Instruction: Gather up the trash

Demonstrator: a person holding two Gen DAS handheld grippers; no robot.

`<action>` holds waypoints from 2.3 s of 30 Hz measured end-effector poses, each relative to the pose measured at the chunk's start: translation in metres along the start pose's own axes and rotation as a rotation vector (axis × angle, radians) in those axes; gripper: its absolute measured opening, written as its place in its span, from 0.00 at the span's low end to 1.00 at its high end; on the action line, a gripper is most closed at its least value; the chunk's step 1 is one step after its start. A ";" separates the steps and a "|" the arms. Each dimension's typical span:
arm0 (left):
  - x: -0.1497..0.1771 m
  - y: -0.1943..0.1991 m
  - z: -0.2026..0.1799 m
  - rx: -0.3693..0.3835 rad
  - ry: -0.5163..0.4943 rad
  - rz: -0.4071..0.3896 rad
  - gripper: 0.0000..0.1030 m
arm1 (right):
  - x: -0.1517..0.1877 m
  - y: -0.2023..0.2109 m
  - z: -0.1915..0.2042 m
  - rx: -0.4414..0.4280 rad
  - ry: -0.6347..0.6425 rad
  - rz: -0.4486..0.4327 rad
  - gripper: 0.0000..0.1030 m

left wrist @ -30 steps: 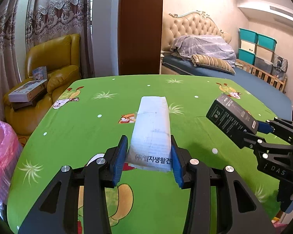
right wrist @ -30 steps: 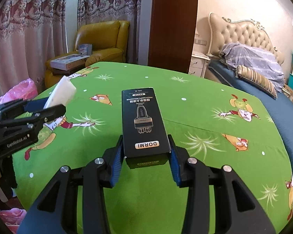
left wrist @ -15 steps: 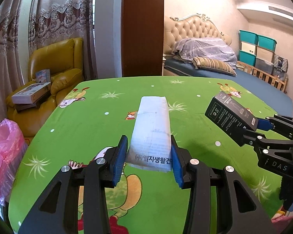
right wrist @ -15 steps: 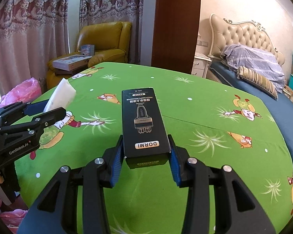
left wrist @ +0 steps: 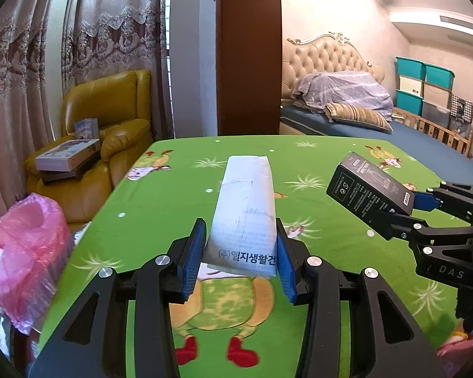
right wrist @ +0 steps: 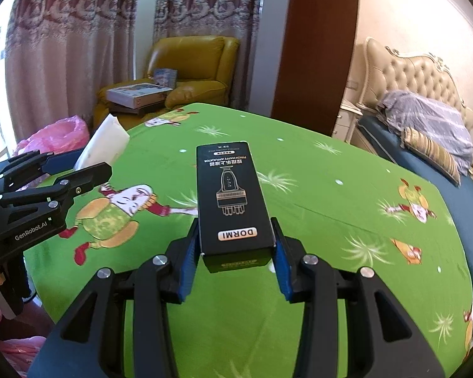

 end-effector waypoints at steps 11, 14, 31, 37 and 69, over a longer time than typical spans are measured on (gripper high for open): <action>-0.001 0.030 0.058 -0.080 0.046 -0.037 0.40 | -0.030 -0.004 0.054 -0.101 0.110 -0.014 0.39; -0.001 0.041 0.080 -0.113 0.066 -0.048 0.40 | -0.042 -0.004 0.071 -0.144 0.137 -0.026 0.39; 0.000 0.101 0.242 -0.308 0.200 -0.035 0.40 | -0.116 -0.012 0.221 -0.339 0.398 -0.097 0.40; 0.005 0.105 0.295 -0.370 0.258 0.001 0.40 | -0.154 -0.040 0.266 -0.418 0.408 -0.075 0.40; -0.003 0.165 0.307 -0.608 0.236 -0.117 0.92 | -0.196 -0.010 0.268 -0.514 0.333 -0.222 0.80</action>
Point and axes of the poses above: each gripper's, at about its wrist camera, not at the fingertips, and y roughly against the way its jaws point, z to its left, x to its underside, the point moved 2 cm from there along -y, roughly the way its jaws point
